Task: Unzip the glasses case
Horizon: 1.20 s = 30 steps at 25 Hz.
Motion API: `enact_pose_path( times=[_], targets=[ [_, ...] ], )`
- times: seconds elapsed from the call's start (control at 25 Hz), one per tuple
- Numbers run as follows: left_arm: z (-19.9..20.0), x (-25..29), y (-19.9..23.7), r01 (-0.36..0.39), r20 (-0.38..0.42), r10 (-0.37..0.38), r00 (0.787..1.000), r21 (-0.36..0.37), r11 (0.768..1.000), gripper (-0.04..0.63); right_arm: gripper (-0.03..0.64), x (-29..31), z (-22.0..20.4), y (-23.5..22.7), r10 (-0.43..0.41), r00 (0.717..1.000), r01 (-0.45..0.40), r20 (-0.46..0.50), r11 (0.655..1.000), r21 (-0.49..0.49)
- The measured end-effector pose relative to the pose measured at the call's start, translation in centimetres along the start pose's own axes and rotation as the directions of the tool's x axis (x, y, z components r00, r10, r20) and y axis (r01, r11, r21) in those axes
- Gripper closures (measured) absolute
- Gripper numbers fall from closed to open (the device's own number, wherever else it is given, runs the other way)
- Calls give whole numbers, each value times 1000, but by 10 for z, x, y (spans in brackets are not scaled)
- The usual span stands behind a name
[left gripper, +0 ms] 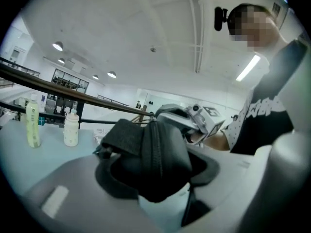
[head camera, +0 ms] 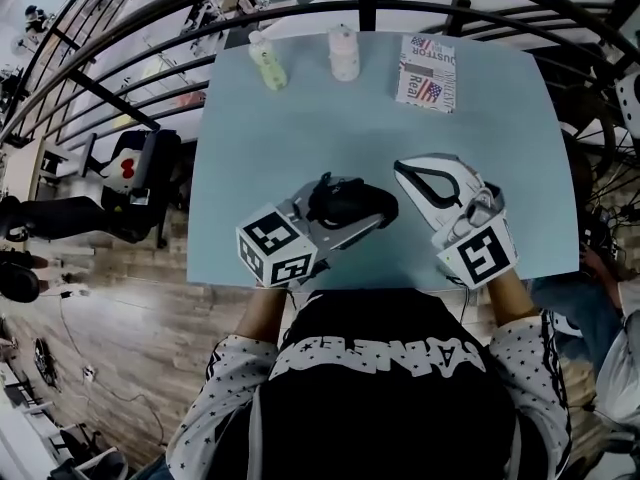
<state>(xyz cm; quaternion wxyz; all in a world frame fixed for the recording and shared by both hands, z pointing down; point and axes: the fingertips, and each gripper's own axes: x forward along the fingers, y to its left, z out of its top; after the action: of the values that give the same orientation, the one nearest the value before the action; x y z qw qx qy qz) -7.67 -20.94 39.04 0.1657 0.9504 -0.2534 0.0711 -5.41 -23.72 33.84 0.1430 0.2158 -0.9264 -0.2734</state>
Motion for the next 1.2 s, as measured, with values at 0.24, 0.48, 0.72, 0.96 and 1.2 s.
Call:
enact_pose_path(
  times=[0.24,0.48,0.72,0.96,1.2],
  targets=[
    [28,-16,5,-38,141,42,989,-27,999,595,612,-14,-3,-24,-160,980,98,117,905,414],
    [29,-19,10,-66,170,74,983,-47,997,595,612,-24,-33,-41,-277,955,135,104,723,678],
    [30,-20,11,-69,171,77,982,-49,996,595,612,-26,-44,-41,-298,952,155,74,674,723],
    [28,-22,12,-80,164,85,983,-40,996,595,612,-24,-39,-35,-280,955,126,94,674,728],
    [26,-24,14,-100,159,105,982,-36,994,595,612,-23,-38,-30,-269,959,121,90,672,731]
  ],
)
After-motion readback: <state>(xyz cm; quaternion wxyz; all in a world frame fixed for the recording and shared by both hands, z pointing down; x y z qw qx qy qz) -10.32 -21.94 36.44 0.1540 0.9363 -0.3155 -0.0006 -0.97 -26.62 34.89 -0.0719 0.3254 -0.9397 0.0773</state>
